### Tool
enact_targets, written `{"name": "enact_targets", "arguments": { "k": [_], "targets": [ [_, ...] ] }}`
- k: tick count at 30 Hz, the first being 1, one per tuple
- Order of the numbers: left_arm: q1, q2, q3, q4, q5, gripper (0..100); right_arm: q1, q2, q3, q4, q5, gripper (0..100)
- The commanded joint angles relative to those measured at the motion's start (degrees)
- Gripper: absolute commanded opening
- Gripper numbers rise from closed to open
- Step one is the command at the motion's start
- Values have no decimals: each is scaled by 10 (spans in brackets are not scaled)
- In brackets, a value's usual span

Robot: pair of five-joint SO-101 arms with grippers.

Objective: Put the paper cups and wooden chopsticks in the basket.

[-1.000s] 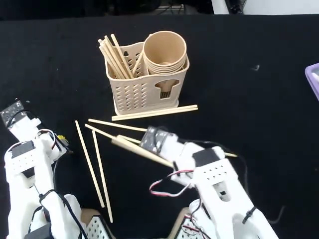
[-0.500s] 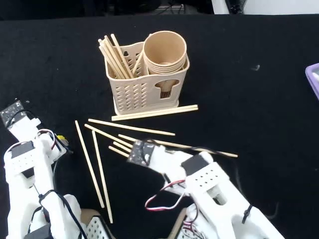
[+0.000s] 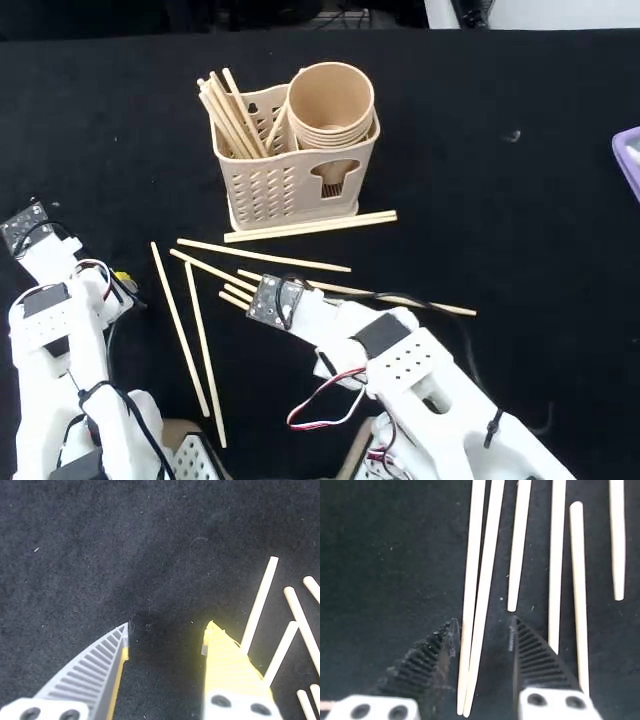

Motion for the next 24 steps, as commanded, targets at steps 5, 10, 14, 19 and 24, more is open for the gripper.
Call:
{"name": "enact_targets", "arguments": {
  "k": [5,10,14,19,24],
  "targets": [
    [-4,-12,-5,-4,-3,242,-6,87,-58,-20,-7,164],
    [-4,-12,-5,-4,-3,242,-7,184,-101,-37,-25,73],
    [-4,-12,-5,-4,-3,242,-12,219,-106,-60,-45,47],
    [-4,-12,-5,-4,-3,242,-34,218,-105,-51,-47,47],
    [-4,-12,-5,-4,-3,242,-35,221,-105,-48,-47,47]
  ]
}}
